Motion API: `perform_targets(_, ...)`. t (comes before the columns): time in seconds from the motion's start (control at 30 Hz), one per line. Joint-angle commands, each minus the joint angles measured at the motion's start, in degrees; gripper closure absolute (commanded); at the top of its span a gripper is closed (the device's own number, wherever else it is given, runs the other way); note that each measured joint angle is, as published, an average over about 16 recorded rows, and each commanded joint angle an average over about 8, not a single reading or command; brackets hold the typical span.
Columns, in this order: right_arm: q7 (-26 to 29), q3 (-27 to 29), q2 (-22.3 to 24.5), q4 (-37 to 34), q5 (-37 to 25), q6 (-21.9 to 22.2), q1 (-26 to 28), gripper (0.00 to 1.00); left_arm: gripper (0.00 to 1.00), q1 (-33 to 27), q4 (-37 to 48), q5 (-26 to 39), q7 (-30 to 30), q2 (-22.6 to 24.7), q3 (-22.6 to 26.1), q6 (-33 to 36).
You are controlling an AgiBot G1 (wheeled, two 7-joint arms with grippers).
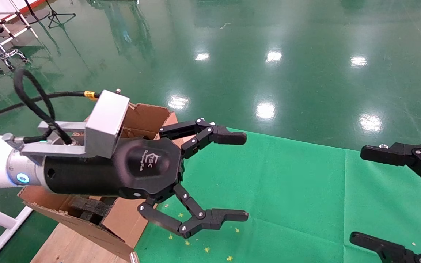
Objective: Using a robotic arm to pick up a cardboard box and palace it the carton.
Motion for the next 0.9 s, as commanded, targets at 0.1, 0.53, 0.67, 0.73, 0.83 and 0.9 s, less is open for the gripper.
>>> perform_targets(0.1,0.0,0.0,0.0,0.0,0.0,0.0,0.0,0.0,0.0,-0.06,0.08,0.08,-0.01,0.0,0.03,-0.02)
perform_targets(0.53,0.0,0.0,0.0,0.0,0.0,0.0,0.0,0.0,0.0,-0.12,0.17,0.16,-0.05,0.0,0.09,-0.05)
perform_targets(0.67,0.0,0.0,0.0,0.0,0.0,0.0,0.0,0.0,0.0,-0.13,0.19,0.18,-0.06,0.0,0.11,-0.05)
perform_targets(0.73,0.0,0.0,0.0,0.0,0.0,0.0,0.0,0.0,0.0,-0.14,0.19,0.18,-0.06,0.0,0.11,-0.05)
perform_targets(0.83,0.0,0.0,0.0,0.0,-0.01,0.0,0.0,0.0,0.0,-0.15,0.2,0.2,-0.06,0.0,0.12,-0.05)
perform_targets(0.9,0.0,0.0,0.0,0.0,-0.01,0.0,0.0,0.0,0.0,-0.15,0.21,0.2,-0.06,0.0,0.12,-0.05)
